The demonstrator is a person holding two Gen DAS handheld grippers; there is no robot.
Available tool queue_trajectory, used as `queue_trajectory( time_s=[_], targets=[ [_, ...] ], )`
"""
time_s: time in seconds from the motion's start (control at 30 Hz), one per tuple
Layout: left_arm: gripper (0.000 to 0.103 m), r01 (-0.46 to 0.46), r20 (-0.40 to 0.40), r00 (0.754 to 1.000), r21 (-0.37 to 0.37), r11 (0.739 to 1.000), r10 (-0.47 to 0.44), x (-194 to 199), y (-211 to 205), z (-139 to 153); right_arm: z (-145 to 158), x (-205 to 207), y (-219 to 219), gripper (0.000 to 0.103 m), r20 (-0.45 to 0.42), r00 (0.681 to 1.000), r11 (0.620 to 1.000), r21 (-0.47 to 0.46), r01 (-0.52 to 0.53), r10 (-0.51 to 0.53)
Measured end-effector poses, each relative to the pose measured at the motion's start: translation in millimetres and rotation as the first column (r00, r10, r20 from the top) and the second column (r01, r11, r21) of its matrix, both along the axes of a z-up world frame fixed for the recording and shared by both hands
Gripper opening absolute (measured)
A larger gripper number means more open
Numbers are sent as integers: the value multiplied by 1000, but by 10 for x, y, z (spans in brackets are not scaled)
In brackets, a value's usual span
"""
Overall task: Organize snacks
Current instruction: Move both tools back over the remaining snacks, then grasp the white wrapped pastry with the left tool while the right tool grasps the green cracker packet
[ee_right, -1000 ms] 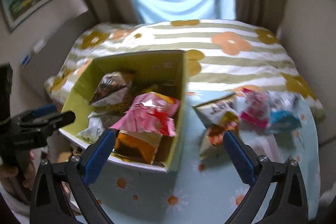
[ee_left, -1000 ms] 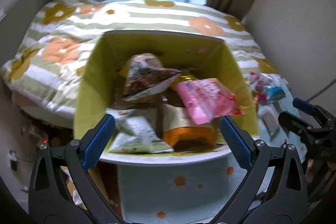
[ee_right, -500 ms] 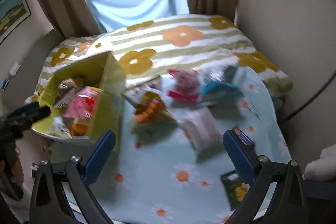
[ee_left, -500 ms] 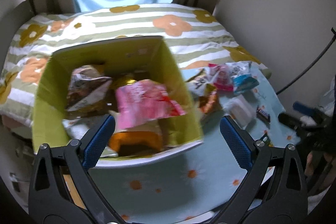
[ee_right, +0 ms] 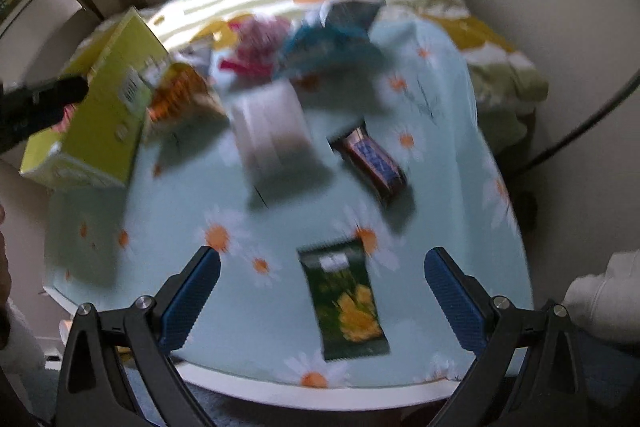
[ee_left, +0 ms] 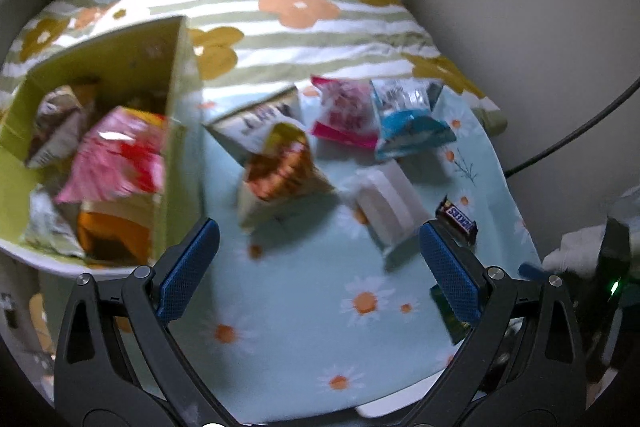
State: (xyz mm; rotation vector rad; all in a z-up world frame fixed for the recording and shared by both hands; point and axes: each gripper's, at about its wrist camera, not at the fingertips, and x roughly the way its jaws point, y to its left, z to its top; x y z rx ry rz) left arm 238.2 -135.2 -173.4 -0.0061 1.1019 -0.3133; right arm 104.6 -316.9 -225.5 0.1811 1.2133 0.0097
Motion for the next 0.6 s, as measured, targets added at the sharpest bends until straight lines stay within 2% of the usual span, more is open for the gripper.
queue_trajectory(
  time_s=[0.07,0.17,0.23,0.47,0.53,0.6],
  targets=[
    [99,-18,-24,1000,6,1000,18,-12,-138,-106,-148,-30,-35,100,-40,999,1000,-5,-23,22],
    [99,-47,-60,997,4,999,47,-13,-318,-248,-311,-61,-24,91,-70,995,997,-8,-74,73],
    [99,-61,-77,995,7,998,62,2,-415,-328,-394,-76,-22,76,-82,992,995,2,-98,97],
    [99,-84,-109,990,55,995,90,146,-753,-536,-545,-120,-23,71,-94,988,992,7,-125,125],
    [99,-77,-116,990,70,995,85,194,-831,-600,-589,-111,-9,62,-103,986,992,4,-130,130],
    [99,-69,-125,989,82,994,79,260,-915,-673,-635,-117,-1,60,-107,985,991,-5,-136,134]
  ],
)
